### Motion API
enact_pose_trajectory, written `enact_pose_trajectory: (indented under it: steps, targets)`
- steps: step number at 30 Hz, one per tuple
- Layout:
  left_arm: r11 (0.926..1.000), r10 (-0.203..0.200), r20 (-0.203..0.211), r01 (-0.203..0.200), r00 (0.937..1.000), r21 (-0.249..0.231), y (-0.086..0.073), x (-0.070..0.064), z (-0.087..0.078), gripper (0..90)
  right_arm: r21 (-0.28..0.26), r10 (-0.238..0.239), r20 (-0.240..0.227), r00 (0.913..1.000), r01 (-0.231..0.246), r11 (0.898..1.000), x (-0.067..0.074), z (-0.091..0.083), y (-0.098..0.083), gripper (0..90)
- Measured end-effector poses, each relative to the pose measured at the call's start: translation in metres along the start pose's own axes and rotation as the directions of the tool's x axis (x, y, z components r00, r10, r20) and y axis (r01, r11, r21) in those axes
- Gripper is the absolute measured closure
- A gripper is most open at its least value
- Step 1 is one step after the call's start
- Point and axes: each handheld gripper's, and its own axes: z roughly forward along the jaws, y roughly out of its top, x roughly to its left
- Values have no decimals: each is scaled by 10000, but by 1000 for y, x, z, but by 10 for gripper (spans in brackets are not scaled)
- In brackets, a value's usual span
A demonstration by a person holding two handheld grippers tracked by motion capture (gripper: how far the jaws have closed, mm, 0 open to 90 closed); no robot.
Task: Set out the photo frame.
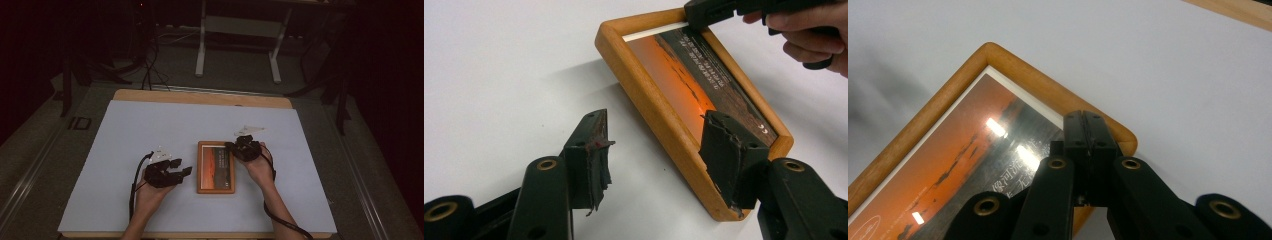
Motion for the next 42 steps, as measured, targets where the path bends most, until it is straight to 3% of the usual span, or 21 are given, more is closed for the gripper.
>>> enact_pose_trajectory:
  steps: [8,23,37,42]
  targets:
    - [10000,4,12,-4,10000,18,0,0,1,451,-170,107,31,9999,-106,9998,-3,1,0,900]
    - [10000,-28,109,28,9999,34,2,-5,1,452,153,500,321,9982,-505,9986,-13,0,-8,900]
    - [9998,-87,592,98,9982,-172,8,-15,-3,441,249,904,585,9942,-919,9955,-22,5,-18,900]
    - [9998,81,719,-69,9974,-172,10,-22,-2,429,300,1148,582,9917,-1167,9927,-27,9,-25,900]
